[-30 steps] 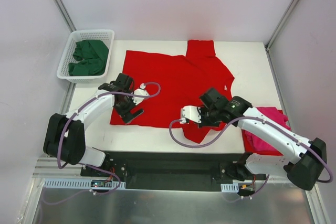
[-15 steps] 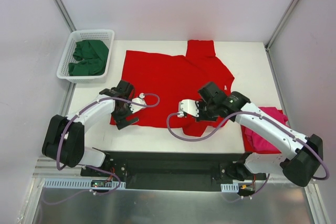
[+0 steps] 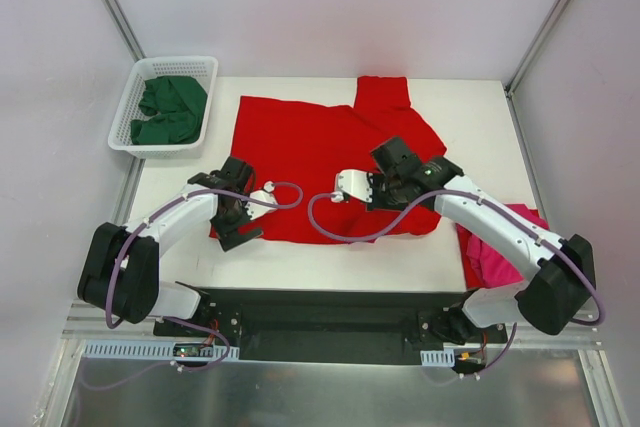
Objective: Fold and stack the t-shirts
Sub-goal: Grap the side of the flattened tshirt closest away from the robot with both arms
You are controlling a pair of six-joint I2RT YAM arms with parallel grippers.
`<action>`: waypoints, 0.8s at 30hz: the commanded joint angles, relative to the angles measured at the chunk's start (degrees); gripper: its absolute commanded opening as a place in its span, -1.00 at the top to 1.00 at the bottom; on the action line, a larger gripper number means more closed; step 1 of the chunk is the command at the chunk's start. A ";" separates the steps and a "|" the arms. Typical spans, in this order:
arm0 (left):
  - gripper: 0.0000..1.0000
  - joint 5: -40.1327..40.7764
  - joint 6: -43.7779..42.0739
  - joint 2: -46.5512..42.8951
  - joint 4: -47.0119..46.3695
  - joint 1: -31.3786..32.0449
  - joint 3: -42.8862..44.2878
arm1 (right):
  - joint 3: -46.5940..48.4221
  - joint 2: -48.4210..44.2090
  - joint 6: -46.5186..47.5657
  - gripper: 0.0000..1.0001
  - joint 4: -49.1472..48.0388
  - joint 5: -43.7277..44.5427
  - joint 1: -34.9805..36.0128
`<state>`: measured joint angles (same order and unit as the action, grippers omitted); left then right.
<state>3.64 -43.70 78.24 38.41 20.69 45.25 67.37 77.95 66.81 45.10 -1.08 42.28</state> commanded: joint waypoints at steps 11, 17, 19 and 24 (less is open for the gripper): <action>-0.99 -1.70 0.81 -0.54 1.23 0.76 -0.08 | 6.54 0.88 2.63 0.98 -1.60 3.01 -5.28; -0.99 -2.14 1.51 -0.45 1.23 0.93 -0.34 | 7.51 1.15 3.07 0.98 -1.42 3.81 -5.72; -0.99 -2.15 1.60 -0.63 1.23 1.02 -0.52 | 7.60 1.15 3.16 0.98 -1.51 4.24 -5.89; -0.99 -1.97 1.60 -0.63 1.23 1.11 -0.78 | 8.21 1.41 3.42 0.98 -1.68 4.86 -6.60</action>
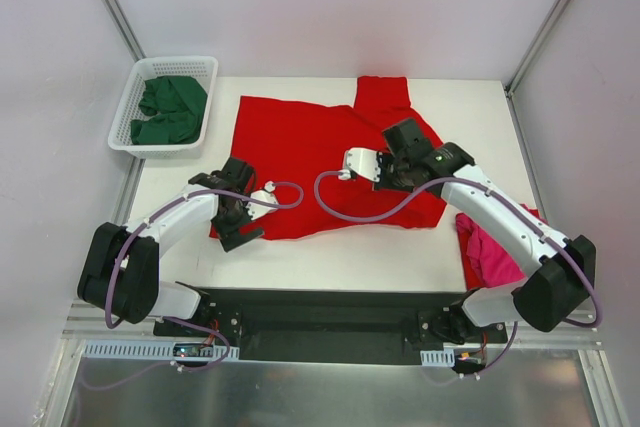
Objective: Fold and stack the t-shirts
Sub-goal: Grap the side of the flattened tshirt closest away from the robot with both arms
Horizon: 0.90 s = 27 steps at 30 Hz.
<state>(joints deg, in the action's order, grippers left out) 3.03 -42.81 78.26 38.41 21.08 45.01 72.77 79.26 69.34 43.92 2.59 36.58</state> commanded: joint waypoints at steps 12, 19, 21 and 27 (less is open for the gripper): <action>-0.99 -0.65 0.53 -7.85 1.31 0.72 -0.28 | 5.27 1.68 1.76 0.98 -2.00 1.28 -2.91; -0.99 0.14 0.62 -13.30 1.31 0.72 -1.16 | 5.71 3.09 2.20 0.98 -3.14 1.89 -3.53; -0.99 0.57 0.62 -14.53 1.31 0.63 -1.68 | 6.06 3.44 2.20 0.98 -3.32 2.16 -3.62; -0.99 1.10 0.71 -16.47 1.31 0.72 -3.09 | 6.77 4.67 2.38 0.98 -3.93 2.68 -4.41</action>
<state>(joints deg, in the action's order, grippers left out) 3.64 -42.81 63.81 38.54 21.08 43.09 76.53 83.44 70.83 41.78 4.12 32.93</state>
